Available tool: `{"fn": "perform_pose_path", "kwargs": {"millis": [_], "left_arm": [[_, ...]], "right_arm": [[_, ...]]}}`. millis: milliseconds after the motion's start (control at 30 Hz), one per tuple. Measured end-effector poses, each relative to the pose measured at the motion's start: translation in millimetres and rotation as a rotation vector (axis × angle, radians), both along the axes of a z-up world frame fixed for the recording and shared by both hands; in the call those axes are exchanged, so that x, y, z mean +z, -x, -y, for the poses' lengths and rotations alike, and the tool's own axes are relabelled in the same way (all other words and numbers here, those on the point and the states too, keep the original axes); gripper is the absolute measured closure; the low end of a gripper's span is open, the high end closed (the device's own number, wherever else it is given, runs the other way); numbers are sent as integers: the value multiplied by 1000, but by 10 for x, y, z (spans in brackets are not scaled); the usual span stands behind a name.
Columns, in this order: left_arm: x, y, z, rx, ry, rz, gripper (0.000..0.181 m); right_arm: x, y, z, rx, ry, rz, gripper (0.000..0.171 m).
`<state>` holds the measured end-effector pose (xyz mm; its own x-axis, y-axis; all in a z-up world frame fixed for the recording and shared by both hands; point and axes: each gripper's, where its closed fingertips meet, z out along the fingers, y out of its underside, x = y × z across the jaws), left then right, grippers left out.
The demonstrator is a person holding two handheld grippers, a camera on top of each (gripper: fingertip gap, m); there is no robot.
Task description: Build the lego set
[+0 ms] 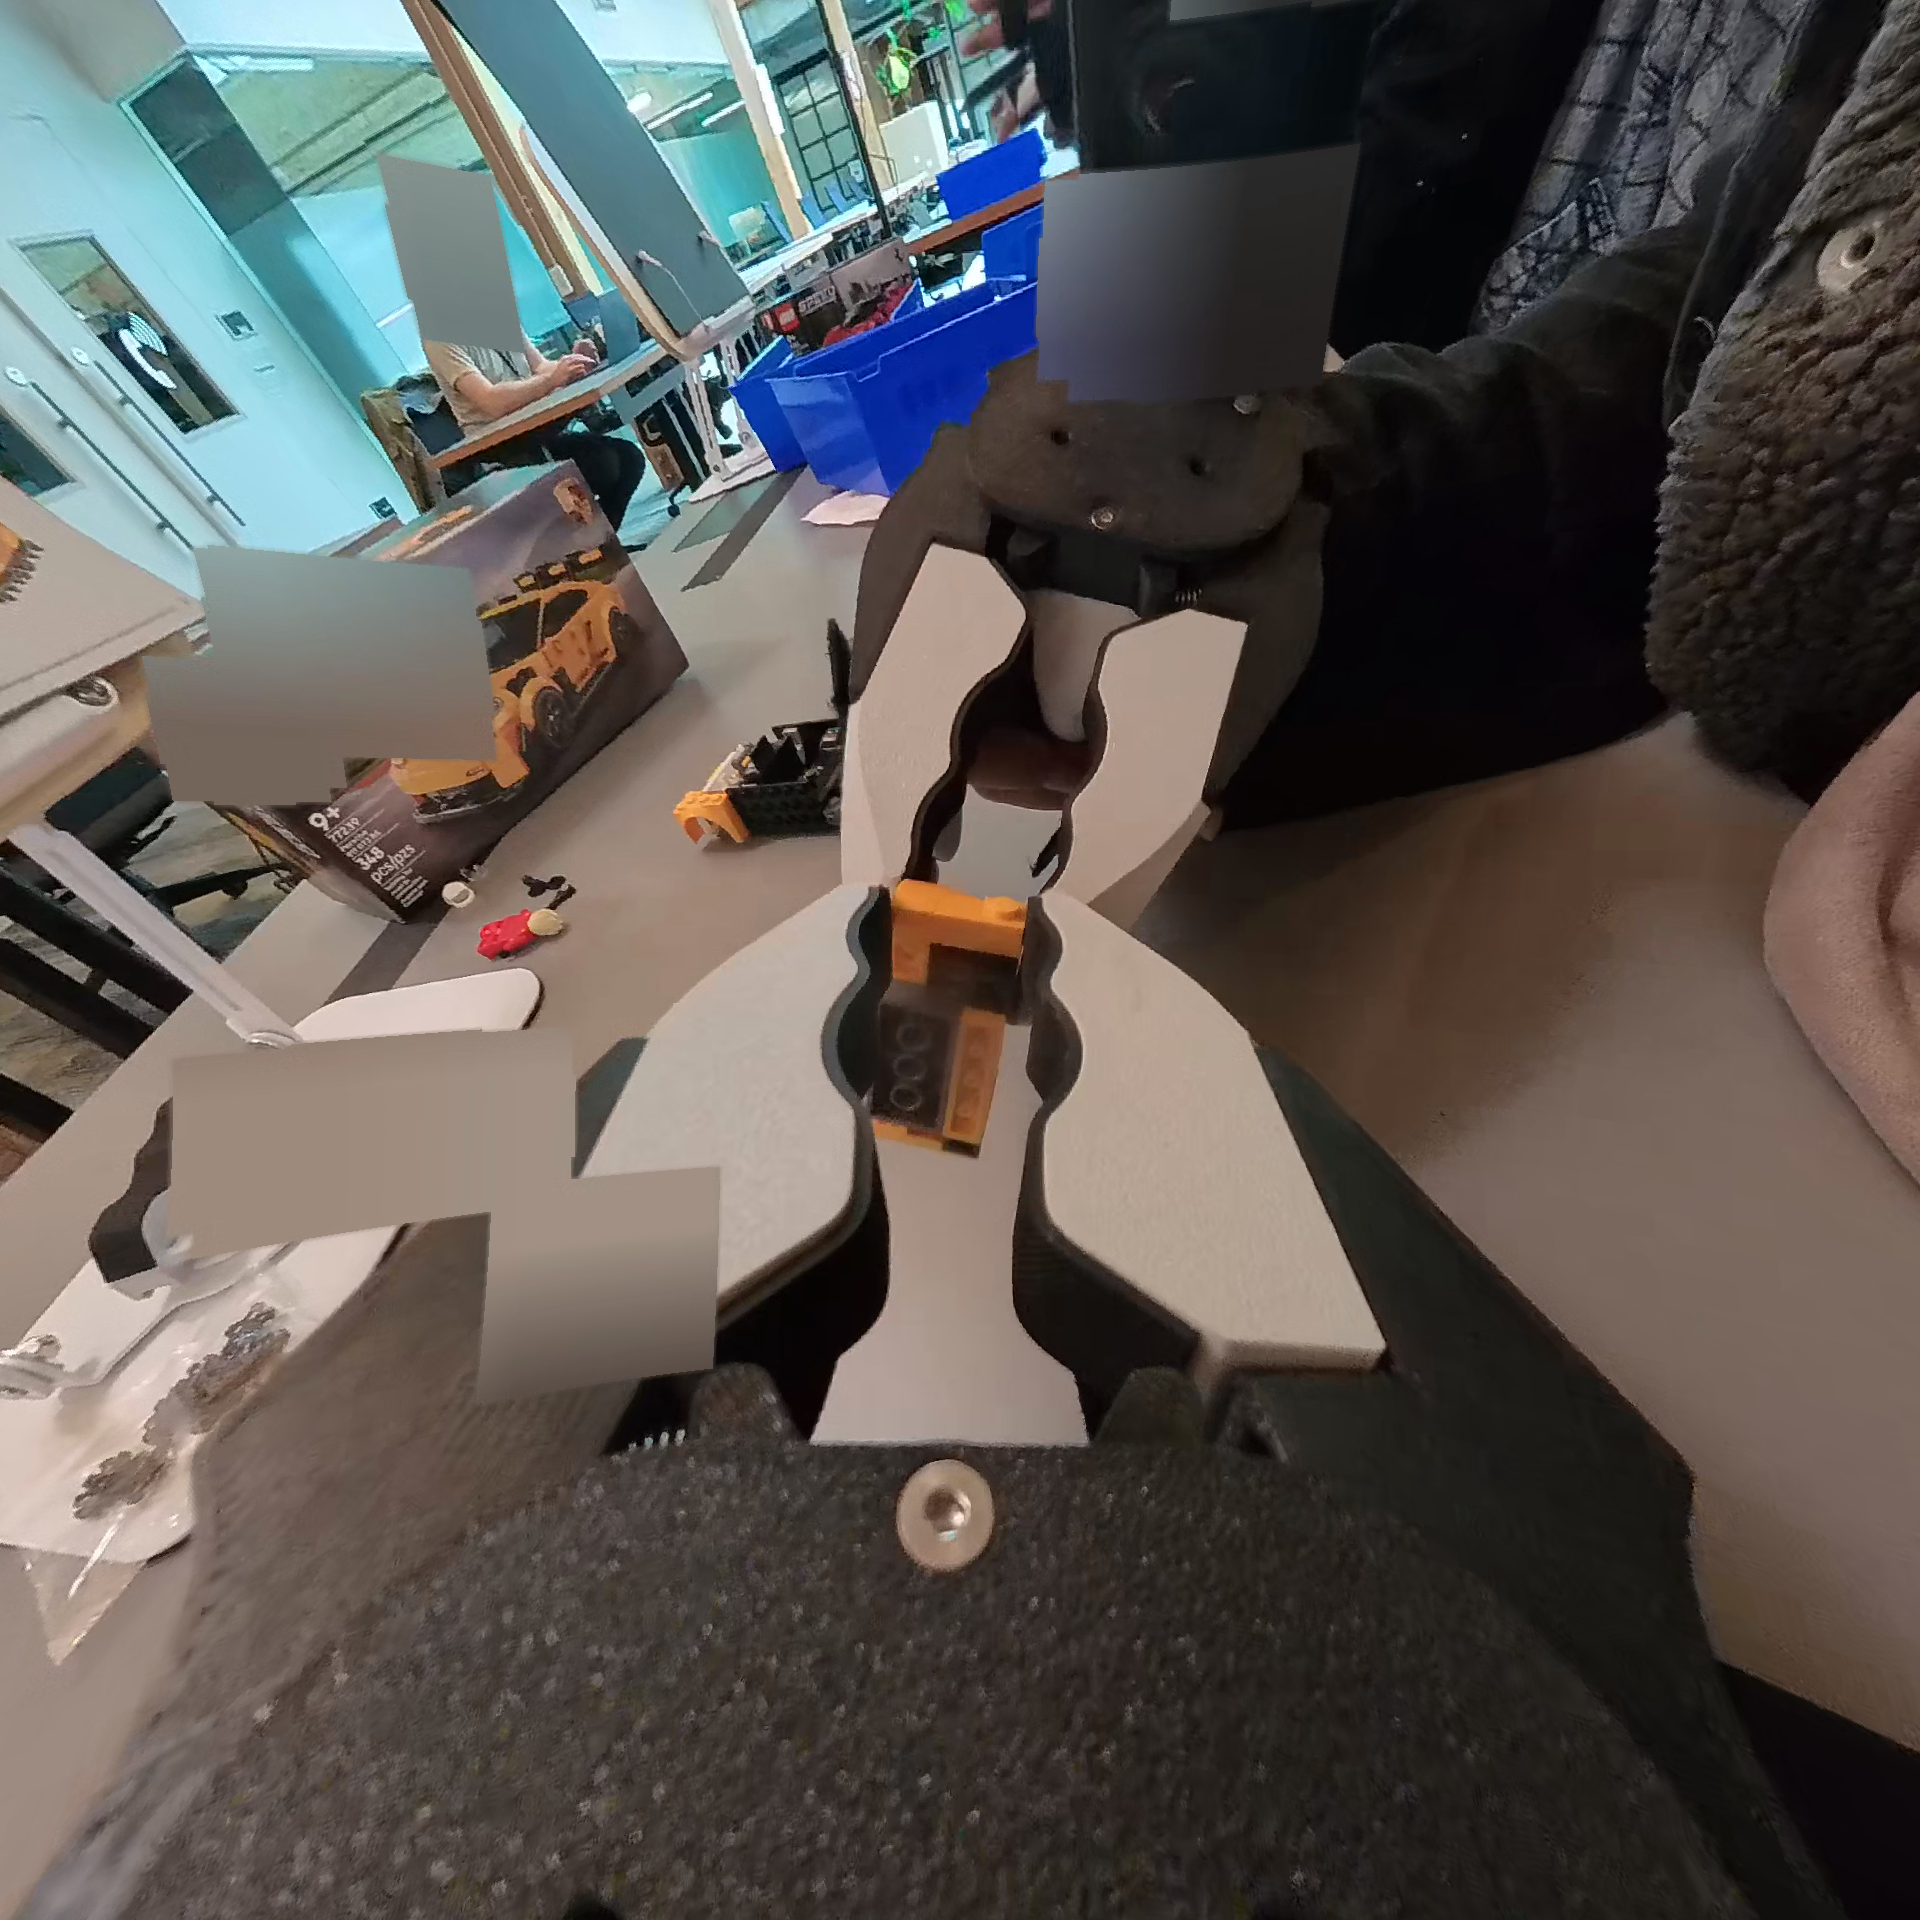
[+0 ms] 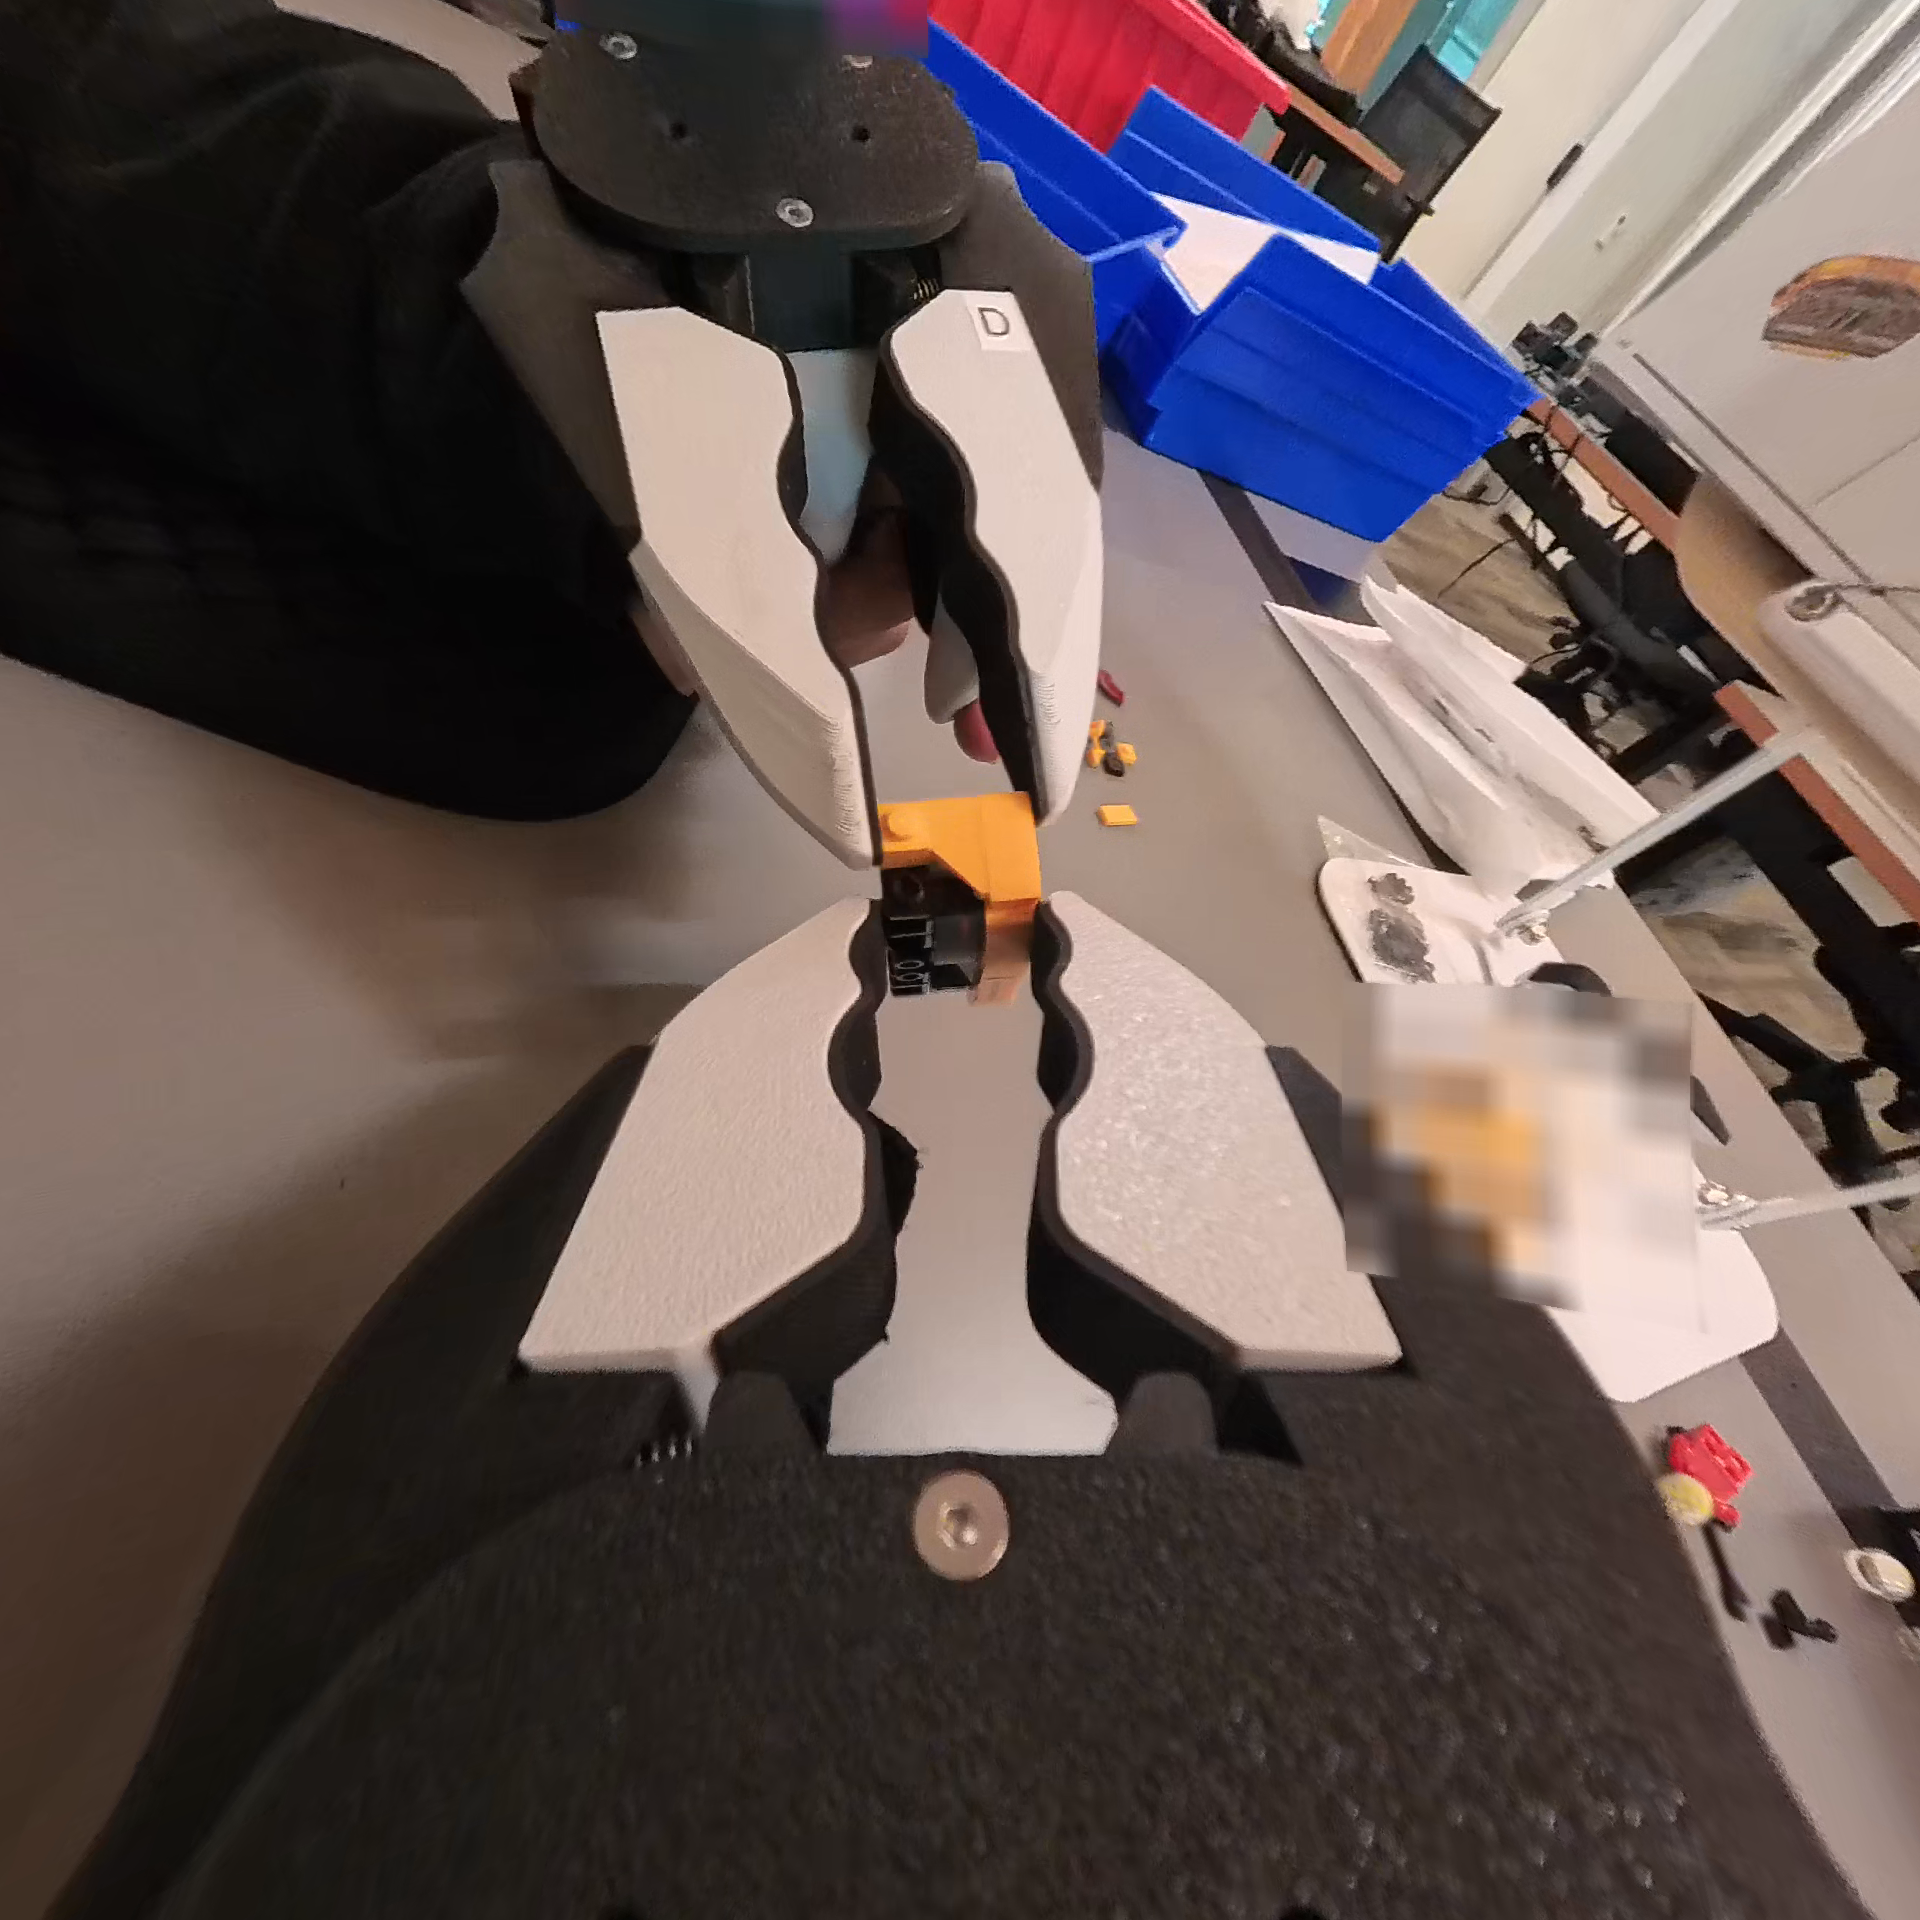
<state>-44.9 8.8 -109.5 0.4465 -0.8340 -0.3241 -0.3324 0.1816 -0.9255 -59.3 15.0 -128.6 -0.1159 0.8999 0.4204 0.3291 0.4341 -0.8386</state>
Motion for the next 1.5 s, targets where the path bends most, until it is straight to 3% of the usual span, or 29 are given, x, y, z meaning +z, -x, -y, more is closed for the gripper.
{"fn": "perform_pose_path", "kwargs": {"millis": [367, 1500], "left_arm": [[77, 39, -26, 21, -4, 39, 157], [5, -34, 149, -113, 45, 17, 157]], "right_arm": [[77, 32, -35, -64, -11, -19, 145], [-5, -55, 165, 108, 65, 6, 145]]}}
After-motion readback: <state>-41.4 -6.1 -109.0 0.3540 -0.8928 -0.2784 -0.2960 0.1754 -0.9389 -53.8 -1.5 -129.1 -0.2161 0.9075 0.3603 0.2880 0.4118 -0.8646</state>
